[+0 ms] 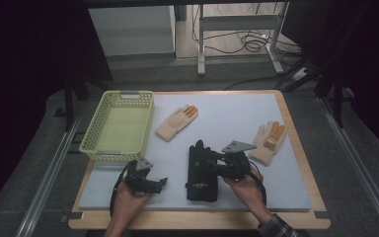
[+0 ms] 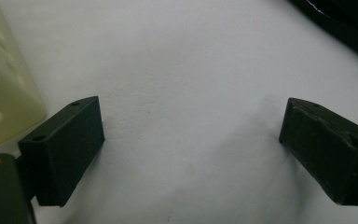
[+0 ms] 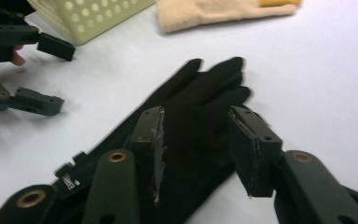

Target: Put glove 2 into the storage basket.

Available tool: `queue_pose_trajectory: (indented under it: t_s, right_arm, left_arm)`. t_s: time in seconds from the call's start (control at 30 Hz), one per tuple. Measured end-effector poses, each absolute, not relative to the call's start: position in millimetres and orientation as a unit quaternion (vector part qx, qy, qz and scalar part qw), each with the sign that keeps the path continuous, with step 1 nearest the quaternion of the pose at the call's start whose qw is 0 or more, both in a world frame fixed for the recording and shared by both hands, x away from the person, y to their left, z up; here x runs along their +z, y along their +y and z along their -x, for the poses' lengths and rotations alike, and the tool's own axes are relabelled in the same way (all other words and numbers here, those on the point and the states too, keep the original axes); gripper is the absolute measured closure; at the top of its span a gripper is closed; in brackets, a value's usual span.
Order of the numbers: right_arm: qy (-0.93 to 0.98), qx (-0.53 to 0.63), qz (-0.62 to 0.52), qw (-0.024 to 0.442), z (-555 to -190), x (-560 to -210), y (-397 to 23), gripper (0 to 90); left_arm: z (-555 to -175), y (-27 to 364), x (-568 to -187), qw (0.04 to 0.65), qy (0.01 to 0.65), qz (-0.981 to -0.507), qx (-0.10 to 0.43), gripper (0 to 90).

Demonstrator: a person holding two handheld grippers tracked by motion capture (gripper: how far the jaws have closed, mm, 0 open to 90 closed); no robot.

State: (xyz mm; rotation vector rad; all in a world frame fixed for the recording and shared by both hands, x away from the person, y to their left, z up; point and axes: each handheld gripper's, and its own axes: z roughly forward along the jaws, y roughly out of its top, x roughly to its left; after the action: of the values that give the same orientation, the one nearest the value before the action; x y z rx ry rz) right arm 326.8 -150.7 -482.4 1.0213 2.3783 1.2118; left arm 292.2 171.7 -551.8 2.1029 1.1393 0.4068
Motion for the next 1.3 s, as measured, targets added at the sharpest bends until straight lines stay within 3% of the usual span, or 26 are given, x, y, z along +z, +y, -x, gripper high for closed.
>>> queue_pose_trajectory:
  t_s: [0.13,0.27,0.63,1.13,1.3]
  right_arm:
    - [0.833,0.401,-0.352,0.147,-328.2,-485.4,-166.2,69.6]
    - [0.839,0.395,-0.349,0.136,-324.9,-495.8,-175.9,73.1]
    - [0.861,0.383,-0.325,0.083,-300.9,-525.4,-180.2,72.9]
    - [0.866,0.394,-0.297,0.079,-295.9,-532.8,-159.5,72.0]
    - [0.868,0.398,-0.285,0.084,-296.8,-534.6,-145.3,69.2]
  left_arm:
    - [-292.2,171.7,-551.8,0.35,0.44,-0.812,0.157,6.7]
    - [-292.3,172.0,-551.7,0.349,0.439,-0.813,0.157,6.7]
    - [-292.3,172.0,-551.7,0.349,0.439,-0.813,0.157,6.7]
    - [-292.3,175.0,-550.9,0.348,0.433,-0.817,0.155,6.7]
    - [-293.3,184.1,-551.7,0.34,0.444,-0.814,0.158,2.1]
